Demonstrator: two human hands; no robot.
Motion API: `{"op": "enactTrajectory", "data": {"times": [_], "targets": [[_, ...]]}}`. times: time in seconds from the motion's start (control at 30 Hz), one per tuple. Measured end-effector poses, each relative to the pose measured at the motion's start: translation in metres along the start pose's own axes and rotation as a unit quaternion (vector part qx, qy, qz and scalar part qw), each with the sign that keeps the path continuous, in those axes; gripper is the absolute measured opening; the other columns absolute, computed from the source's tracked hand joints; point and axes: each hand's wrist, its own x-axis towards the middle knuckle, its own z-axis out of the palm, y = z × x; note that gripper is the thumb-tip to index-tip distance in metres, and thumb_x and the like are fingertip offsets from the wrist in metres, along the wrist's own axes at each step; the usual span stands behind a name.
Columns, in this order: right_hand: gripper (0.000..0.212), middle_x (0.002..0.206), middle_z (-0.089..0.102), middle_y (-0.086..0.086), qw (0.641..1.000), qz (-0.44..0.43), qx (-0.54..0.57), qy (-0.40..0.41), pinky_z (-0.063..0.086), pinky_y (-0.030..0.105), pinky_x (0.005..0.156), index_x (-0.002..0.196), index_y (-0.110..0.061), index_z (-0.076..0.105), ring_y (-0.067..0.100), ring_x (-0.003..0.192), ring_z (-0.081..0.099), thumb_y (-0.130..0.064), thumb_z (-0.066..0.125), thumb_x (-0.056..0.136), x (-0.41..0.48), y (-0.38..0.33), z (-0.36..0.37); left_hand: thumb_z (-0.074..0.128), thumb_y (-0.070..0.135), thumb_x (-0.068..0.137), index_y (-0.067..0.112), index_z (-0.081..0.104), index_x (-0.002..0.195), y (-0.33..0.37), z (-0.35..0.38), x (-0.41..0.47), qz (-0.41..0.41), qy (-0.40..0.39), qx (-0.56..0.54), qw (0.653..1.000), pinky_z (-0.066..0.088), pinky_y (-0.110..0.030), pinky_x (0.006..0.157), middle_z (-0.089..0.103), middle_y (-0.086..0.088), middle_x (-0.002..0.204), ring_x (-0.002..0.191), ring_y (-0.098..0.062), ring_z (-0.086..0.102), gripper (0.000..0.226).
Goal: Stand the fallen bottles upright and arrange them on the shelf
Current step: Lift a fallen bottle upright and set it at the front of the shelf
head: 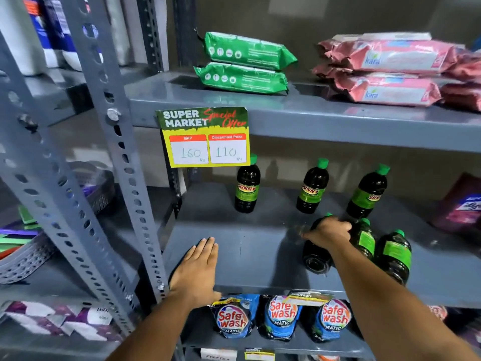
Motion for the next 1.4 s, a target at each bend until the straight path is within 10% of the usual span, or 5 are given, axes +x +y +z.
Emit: {"op": "enactTrajectory", "data": {"times": [0.33,0.7,0.9,1.4], "targets": [[0.103,0.135,0.040,0.024,0.972,-0.071,0.211,0.068,0.045,0.047,0.101,0.143,-0.005,0.024,0.045,0.119,0.049,-0.032,0.084,0.064,-0.025,-0.006,0.005,0.058,0.065,0.076,0.008,-0.011,0.149,0.005,-0.005,-0.003,-0.006,-0.001,0.014,1.000,-0.005,-0.038,0.119,-0.014,-0.010,0.161,0.145,-0.024,-0.015,0.116],[0.098,0.125,0.032,0.006,0.881,-0.319,0.346,0.051,0.020,-0.003,0.093,0.139,-0.010,0.036,-0.007,0.103,0.028,-0.013,0.092,0.059,-0.078,-0.016,0.043,0.055,0.069,0.075,0.008,-0.011,0.149,0.006,-0.008,-0.004,-0.011,-0.001,0.010,1.000,-0.009,-0.036,0.116,-0.015,-0.009,0.161,0.145,-0.023,-0.015,0.117],[0.101,0.127,0.045,-0.003,0.883,-0.318,0.344,-0.006,0.037,0.027,0.103,0.137,-0.026,0.038,0.010,0.120,0.044,-0.028,0.094,0.053,-0.071,0.005,0.054,0.056,0.068,0.074,0.008,-0.011,0.149,0.006,-0.009,-0.003,-0.010,-0.003,0.013,1.000,-0.009,-0.036,0.116,-0.015,-0.010,0.161,0.145,-0.023,-0.015,0.117],[0.082,0.112,0.059,-0.007,0.906,-0.308,0.281,-0.073,0.046,0.030,0.091,0.129,-0.020,0.045,0.012,0.105,0.055,-0.021,0.092,0.061,-0.063,0.014,0.065,0.055,0.068,0.074,0.008,-0.011,0.149,0.006,-0.011,-0.004,-0.005,-0.006,0.007,1.000,-0.006,-0.036,0.118,-0.015,-0.010,0.160,0.145,-0.022,-0.015,0.116]]}}
